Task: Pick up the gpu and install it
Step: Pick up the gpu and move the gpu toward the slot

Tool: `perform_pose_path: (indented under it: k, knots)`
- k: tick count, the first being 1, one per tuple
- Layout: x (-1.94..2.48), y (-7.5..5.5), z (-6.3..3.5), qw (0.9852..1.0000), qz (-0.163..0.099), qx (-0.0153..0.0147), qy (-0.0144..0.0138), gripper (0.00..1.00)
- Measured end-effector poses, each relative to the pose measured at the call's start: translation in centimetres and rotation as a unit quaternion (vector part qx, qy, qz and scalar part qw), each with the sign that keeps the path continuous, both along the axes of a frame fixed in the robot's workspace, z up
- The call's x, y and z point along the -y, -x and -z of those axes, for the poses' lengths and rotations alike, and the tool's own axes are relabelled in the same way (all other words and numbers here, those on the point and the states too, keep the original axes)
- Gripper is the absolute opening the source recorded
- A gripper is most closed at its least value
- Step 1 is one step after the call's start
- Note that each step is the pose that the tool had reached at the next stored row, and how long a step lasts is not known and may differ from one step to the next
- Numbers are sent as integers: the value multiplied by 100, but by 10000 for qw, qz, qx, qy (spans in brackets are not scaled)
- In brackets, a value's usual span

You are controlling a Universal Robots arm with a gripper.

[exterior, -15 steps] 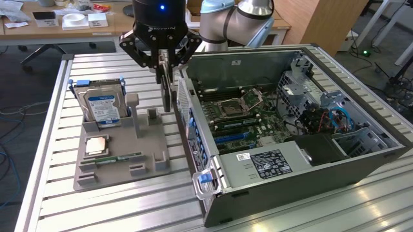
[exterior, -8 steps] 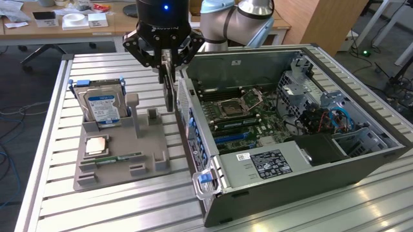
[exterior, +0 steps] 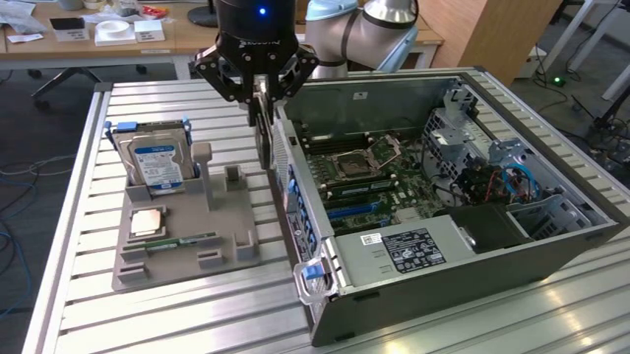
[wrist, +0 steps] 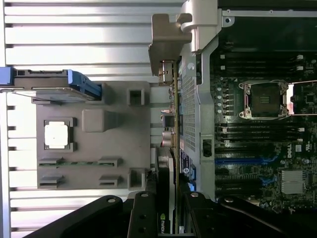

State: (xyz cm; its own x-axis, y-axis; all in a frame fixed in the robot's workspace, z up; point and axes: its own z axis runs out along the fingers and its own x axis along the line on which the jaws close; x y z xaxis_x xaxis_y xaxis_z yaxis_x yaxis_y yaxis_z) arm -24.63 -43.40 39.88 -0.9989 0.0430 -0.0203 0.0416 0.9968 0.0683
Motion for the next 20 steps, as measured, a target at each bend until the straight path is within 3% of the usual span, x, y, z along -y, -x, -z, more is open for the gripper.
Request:
perform_pose_path:
  k: [20]
  knots:
    - [-9,-300,0,10000,0,0,-70,27]
